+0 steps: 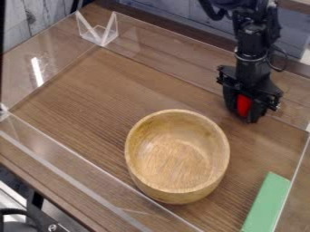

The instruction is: Move the red object to the right side of the table

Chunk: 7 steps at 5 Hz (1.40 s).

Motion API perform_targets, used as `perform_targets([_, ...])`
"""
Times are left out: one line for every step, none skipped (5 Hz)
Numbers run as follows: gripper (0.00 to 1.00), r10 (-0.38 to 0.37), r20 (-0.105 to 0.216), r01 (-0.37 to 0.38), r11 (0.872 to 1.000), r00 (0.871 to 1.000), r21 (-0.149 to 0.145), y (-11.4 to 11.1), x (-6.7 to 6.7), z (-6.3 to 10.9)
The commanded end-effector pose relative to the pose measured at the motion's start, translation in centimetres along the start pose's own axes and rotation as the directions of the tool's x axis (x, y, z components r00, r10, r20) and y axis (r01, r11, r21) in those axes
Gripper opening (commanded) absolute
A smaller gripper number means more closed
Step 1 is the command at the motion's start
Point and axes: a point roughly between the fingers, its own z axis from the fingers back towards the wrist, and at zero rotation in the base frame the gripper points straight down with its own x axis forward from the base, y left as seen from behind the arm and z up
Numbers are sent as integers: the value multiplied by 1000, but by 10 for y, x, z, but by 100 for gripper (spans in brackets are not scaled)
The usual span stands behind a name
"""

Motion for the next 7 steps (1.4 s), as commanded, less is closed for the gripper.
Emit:
perform_targets([0,4,93,-5,1000,996,15,1,6,42])
perform_targets([100,-15,94,14,1000,995,9,-2,2,39])
perform_targets([0,-16,97,15,1000,995,7,-4,-1,33])
perform_targets([100,3,90,-4,1000,996,4,1,1,31])
perform_targets([100,39,85,-40,999,996,5,5,3,30])
perform_targets([100,80,101,-82,996,992,19,10,4,40])
perform_targets([100,127,122,-132,991,984,34,12,-4,55])
